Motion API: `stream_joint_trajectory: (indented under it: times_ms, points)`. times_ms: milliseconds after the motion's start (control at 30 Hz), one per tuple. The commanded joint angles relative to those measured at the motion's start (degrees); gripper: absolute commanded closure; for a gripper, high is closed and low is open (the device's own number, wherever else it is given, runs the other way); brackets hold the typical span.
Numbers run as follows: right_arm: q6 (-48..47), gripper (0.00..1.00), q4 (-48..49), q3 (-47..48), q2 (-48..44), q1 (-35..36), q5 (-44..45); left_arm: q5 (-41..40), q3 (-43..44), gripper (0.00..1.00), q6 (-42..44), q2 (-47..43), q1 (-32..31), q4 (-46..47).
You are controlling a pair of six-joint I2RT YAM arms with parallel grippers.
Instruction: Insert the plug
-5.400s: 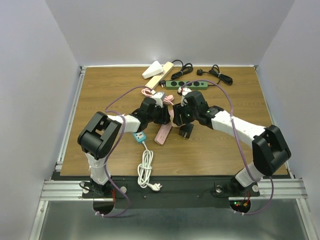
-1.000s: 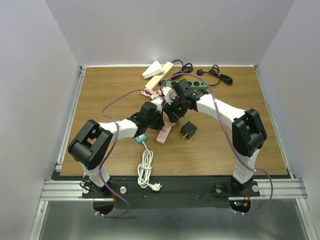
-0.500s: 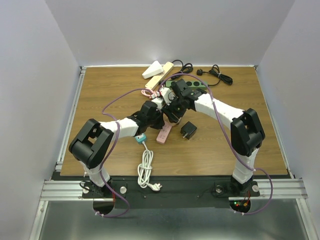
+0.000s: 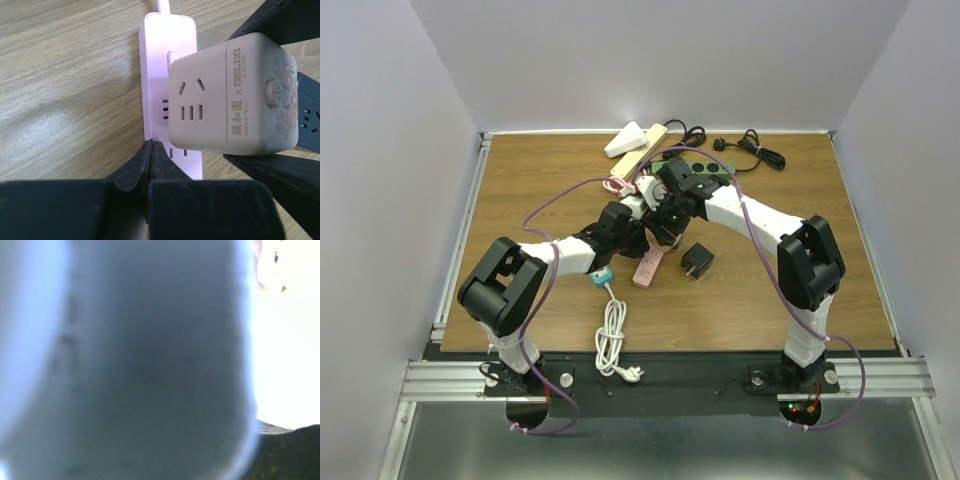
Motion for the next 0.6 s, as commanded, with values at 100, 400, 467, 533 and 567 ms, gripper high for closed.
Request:
stream_joint_trajectory:
  times_ms: [100, 400, 467, 533, 567]
  points:
    - [-0.5, 0.99, -0.13, 0.44, 4.39, 1.66, -0.29, 3.53, -4.61, 0.98, -1.48, 0.48, -0.99, -0.56]
    - [-1.82, 0.98, -0.21, 0.71, 5.1, 1.75, -0.73, 4.94, -5.75, 0.98, -2.8, 0.04, -0.99, 0.94]
    - [-3.04, 0.98, -0.21, -0.08, 4.92, 1.75, -1.17, 5.03, -5.75, 0.98, -2.89, -0.05, -0.99, 0.94]
    - [-4.45, 0.98, -0.21, -1.05, 4.66, 1.75, -2.31, 4.94, -5.93, 0.98, -2.89, -0.22, -0.99, 0.85]
    - [-4.8, 0.98, -0.13, -1.05, 4.66, 1.66, -2.75, 5.03, -6.02, 0.98, -2.8, -0.4, -0.99, 0.94]
